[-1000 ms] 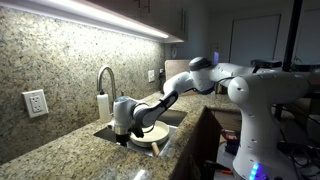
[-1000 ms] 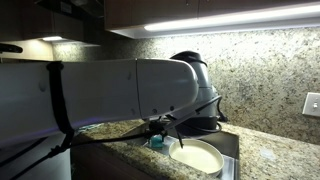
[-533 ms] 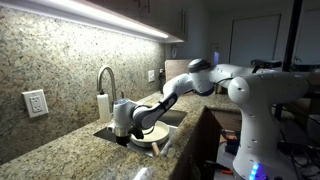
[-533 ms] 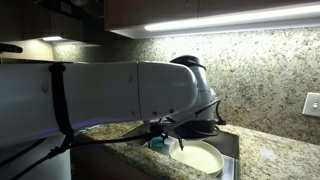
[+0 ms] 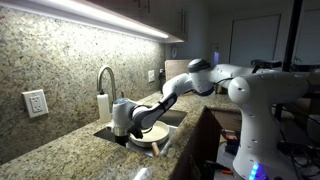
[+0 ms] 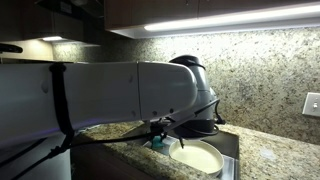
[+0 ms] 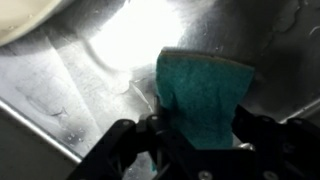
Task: Turn the faucet to the right then open and close the tap and turn the faucet to the left,pick up the sponge and scrub the pan
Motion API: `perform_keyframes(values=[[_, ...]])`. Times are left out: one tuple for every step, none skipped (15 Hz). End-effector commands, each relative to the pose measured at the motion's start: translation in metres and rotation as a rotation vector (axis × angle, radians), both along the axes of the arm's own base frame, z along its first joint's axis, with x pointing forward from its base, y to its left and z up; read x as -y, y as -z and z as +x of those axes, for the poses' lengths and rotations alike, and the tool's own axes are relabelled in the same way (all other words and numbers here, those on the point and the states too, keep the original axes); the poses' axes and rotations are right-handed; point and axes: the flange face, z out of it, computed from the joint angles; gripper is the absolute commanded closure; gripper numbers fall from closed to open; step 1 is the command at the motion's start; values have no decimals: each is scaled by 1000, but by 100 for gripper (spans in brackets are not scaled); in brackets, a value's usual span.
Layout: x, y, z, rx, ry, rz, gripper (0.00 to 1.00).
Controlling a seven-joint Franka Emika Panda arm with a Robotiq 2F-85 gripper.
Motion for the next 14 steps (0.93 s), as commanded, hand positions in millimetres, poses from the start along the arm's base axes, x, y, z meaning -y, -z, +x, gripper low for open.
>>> perform_keyframes(values=[[0, -2, -1, 20, -42, -36, 70], [1, -3, -1, 21, -41, -35, 77], [2, -4, -1, 25, -40, -35, 82], [3, -5, -1, 29, -39, -37, 88], [3, -5, -1, 30, -37, -38, 95], [4, -6, -1, 32, -36, -39, 100], [4, -7, -1, 35, -33, -39, 100], [5, -7, -2, 35, -33, -41, 97], [5, -7, -2, 36, -31, -45, 97], [6, -8, -3, 39, -28, -48, 97], [7, -9, -3, 41, -26, -54, 96], [8, -11, -4, 47, -21, -59, 97], [9, -12, -4, 51, -18, -66, 97], [11, -14, -4, 59, -16, -78, 97]])
